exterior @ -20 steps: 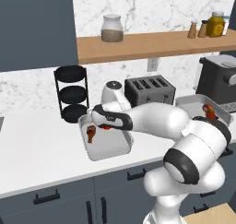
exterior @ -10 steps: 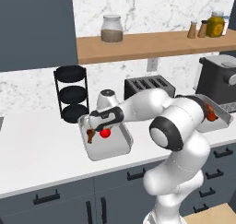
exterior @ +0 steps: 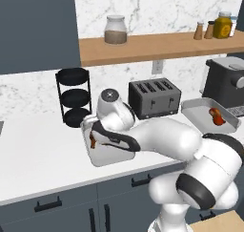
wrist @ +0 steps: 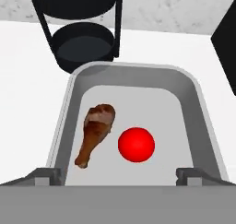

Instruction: Place one tomato and one chicken drumstick in each tupperware on the nearby counter, to pack two identical lunches.

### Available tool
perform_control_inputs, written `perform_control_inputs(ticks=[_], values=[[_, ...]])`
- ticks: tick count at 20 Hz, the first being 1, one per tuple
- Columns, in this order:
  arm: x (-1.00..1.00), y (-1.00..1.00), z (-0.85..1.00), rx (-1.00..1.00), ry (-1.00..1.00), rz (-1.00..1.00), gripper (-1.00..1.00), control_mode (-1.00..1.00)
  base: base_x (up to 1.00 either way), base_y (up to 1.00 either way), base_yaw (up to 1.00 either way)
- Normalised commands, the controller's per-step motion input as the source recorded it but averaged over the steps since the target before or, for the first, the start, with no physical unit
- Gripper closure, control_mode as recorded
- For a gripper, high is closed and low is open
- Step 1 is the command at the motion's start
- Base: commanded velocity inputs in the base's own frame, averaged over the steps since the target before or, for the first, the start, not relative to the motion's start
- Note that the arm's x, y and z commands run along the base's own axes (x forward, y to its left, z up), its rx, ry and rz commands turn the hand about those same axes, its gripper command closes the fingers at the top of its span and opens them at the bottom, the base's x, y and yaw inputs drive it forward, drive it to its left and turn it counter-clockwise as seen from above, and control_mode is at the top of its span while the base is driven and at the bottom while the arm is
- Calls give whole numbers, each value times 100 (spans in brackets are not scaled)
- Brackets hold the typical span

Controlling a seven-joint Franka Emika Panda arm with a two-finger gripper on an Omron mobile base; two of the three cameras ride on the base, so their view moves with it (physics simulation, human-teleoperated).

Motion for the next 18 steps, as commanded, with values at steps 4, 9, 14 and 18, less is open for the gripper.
perform_control_inputs(ticks=[4, 9, 14, 18], values=[[-100, -50, 100, 4, -60, 0, -100, -100, 0, 0, 0], [-100, -97, 100, 1, -67, 2, -100, -100, 0, 0, 0], [-100, -100, 100, 1, -62, 2, -100, -100, 0, 0, 0], [-100, -92, 100, 17, -44, 2, -100, -100, 0, 0, 0]])
